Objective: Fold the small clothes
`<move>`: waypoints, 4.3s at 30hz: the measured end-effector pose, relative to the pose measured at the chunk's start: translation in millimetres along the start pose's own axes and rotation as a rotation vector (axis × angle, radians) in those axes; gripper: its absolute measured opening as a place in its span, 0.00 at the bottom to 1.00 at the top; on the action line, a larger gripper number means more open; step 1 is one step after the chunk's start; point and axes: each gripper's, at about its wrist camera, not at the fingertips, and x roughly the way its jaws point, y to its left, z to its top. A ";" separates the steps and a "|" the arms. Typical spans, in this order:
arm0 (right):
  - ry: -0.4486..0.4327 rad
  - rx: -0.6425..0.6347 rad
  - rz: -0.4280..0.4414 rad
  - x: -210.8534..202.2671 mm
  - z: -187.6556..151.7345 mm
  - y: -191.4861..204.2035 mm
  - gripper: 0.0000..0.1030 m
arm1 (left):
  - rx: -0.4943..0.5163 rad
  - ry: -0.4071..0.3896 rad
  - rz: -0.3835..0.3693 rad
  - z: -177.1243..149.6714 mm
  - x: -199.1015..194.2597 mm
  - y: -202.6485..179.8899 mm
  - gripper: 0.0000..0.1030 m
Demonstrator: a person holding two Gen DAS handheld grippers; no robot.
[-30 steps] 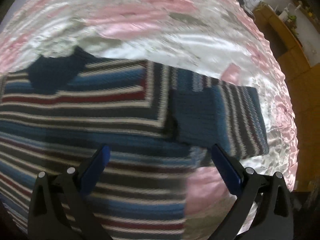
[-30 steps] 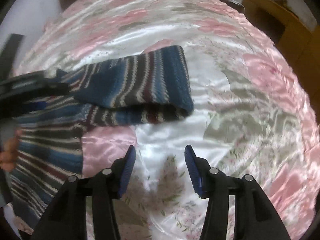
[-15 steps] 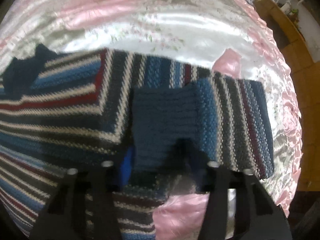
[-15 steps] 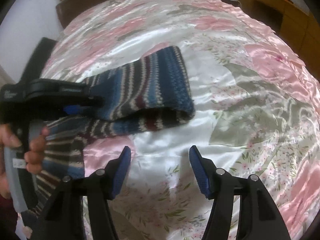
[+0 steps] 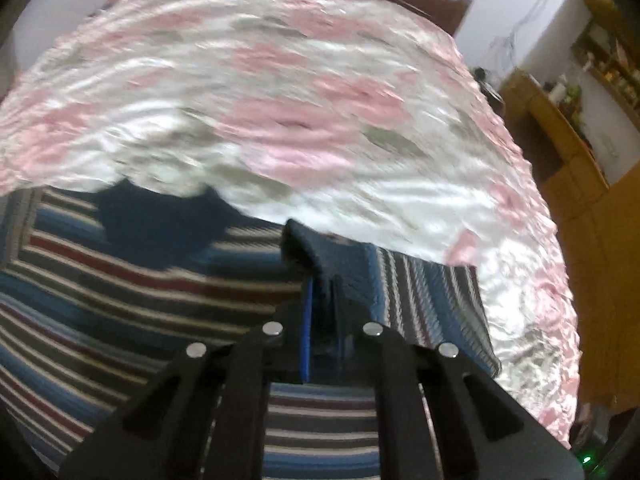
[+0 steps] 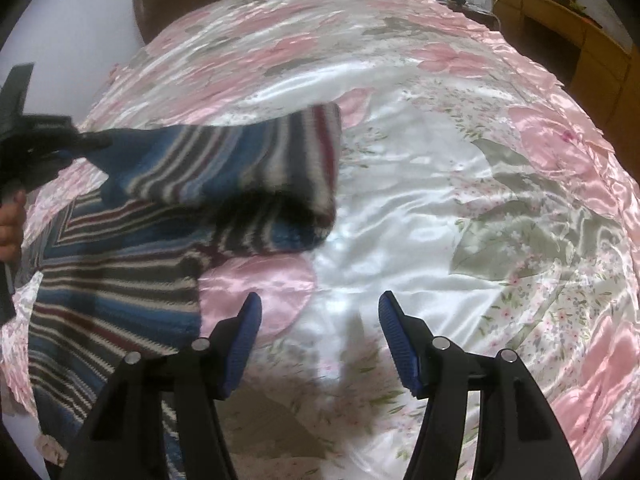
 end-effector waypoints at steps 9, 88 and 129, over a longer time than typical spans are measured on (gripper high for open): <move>0.031 -0.032 0.009 4.2 13.2 33.0 0.60 | -0.118 -0.020 0.130 11.1 -10.8 111.7 0.07; 0.325 -0.272 -0.016 148.1 75.9 254.4 0.63 | -0.395 0.029 0.406 -17.0 -107.6 463.3 0.67; 0.270 -0.312 0.037 140.1 54.4 250.1 0.68 | -0.652 -0.321 0.133 20.7 -159.6 571.7 0.11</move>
